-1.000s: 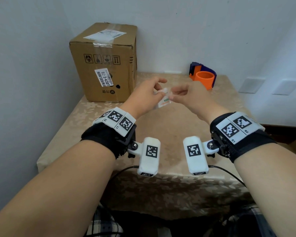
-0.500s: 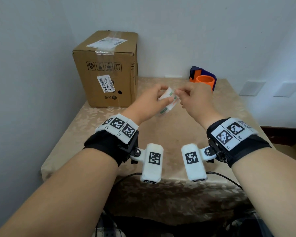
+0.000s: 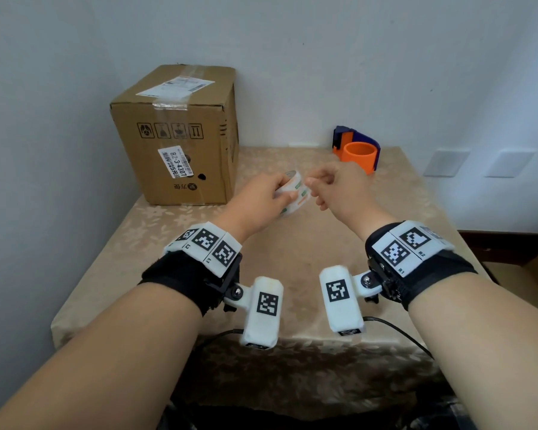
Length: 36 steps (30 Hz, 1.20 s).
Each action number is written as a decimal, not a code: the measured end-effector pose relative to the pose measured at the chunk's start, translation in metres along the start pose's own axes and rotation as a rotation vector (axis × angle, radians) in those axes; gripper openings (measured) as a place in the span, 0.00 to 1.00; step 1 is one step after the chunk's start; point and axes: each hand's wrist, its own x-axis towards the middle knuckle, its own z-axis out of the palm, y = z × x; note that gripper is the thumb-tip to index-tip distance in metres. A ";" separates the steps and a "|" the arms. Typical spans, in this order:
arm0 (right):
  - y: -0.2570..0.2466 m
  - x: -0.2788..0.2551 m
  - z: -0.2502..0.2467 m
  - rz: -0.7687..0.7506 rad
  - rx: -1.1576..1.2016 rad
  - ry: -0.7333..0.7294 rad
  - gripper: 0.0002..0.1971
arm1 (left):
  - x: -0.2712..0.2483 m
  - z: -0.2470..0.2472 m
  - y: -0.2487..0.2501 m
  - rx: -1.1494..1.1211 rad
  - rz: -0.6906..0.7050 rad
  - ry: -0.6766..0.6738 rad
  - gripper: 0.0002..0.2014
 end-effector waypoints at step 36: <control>0.030 0.014 -0.067 0.356 -0.771 -0.270 0.16 | 0.067 0.016 -0.014 0.535 0.044 0.071 0.17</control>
